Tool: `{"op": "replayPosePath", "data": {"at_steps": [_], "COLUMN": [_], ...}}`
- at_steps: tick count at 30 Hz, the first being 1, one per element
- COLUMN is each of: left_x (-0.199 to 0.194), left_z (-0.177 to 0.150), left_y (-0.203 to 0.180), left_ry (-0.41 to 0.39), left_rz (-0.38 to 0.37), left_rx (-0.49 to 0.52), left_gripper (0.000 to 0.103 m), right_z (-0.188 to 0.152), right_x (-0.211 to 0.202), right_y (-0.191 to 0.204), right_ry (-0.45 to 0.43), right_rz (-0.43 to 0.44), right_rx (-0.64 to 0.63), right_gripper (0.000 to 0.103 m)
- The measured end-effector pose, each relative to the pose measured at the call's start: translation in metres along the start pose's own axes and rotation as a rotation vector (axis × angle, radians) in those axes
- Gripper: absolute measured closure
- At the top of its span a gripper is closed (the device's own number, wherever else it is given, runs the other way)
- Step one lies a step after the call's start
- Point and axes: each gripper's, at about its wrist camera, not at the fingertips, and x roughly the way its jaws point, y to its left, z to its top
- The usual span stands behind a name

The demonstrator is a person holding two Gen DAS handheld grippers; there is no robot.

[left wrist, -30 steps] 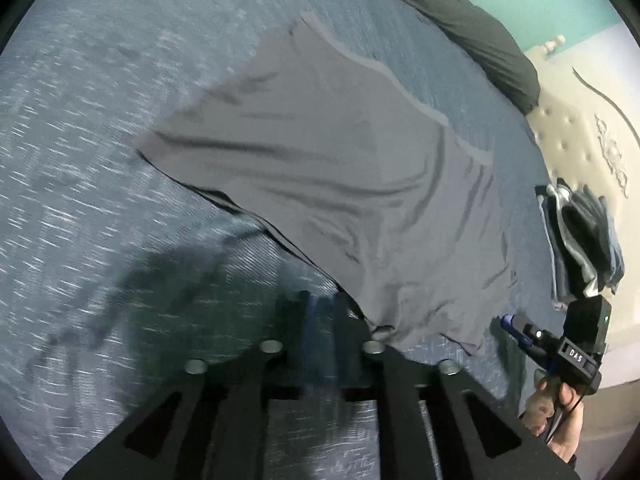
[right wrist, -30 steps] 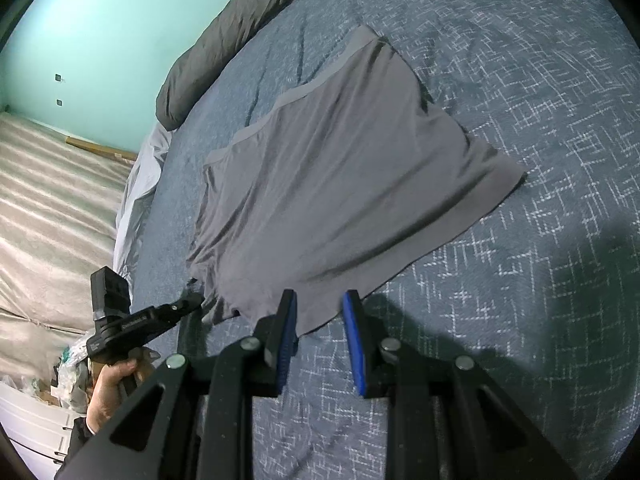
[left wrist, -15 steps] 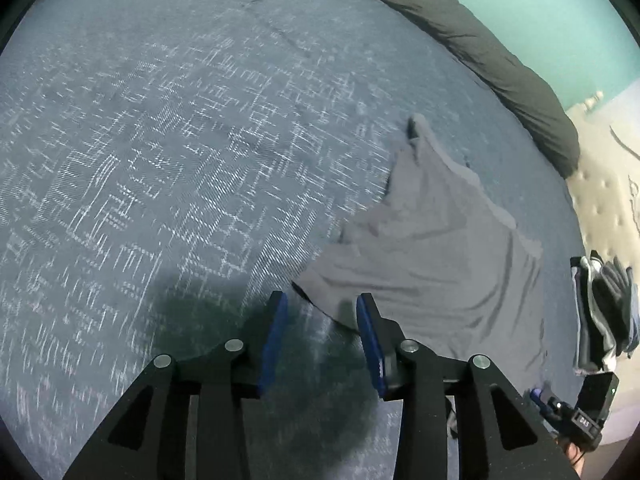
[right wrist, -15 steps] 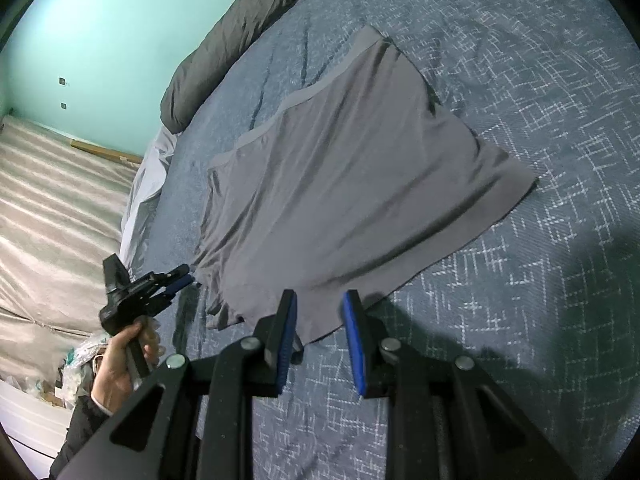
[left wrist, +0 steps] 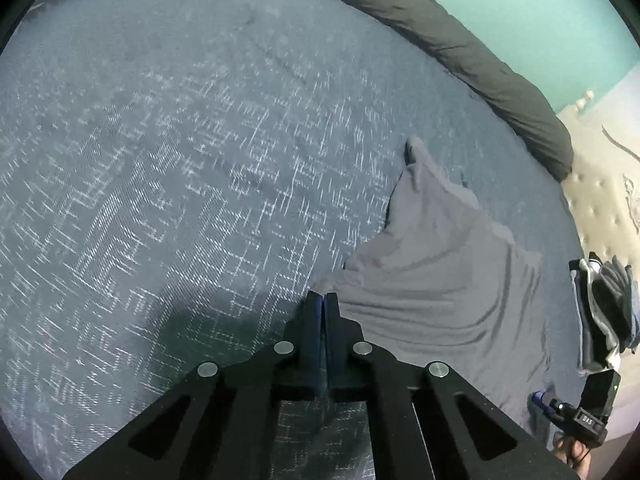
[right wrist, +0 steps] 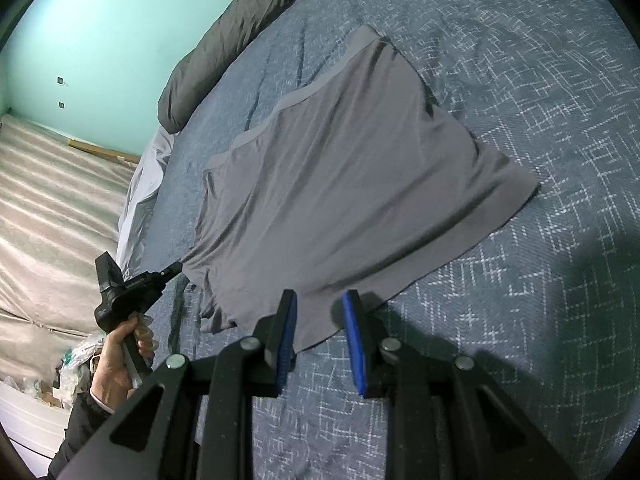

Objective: Fold clothes

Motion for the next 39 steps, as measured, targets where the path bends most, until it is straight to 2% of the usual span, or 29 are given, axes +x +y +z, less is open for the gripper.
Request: {"op": "replayPosePath", "data": {"at_steps": [7,17,35,39], "left_x": [-0.002,-0.005,-0.011,0.026], "left_z": [0.0,0.0,-0.001,-0.034], "left_y": [-0.003,-0.007,-0.245,-0.305], "left_ry": [-0.004,-0.01,0.014,0.099], "left_rz": [-0.012,-0.03,-0.182,-0.209], "left_rx": [-0.007,-0.017,0.36,0.449], "left_gripper": [0.102,0.102,0.102,0.102], "right_z": [0.002,0.019,0.025,0.028], "right_x": [-0.005,-0.034,-0.051,-0.059], "right_y": [-0.007,-0.035,-0.059,-0.068], "right_ry": [-0.015,-0.107,-0.146,-0.165], "right_rz": [-0.004,-0.035,-0.03,-0.021], "right_rx": [0.016,0.082,0.111,0.139], "right_gripper": [0.08,0.08,0.08,0.08]}}
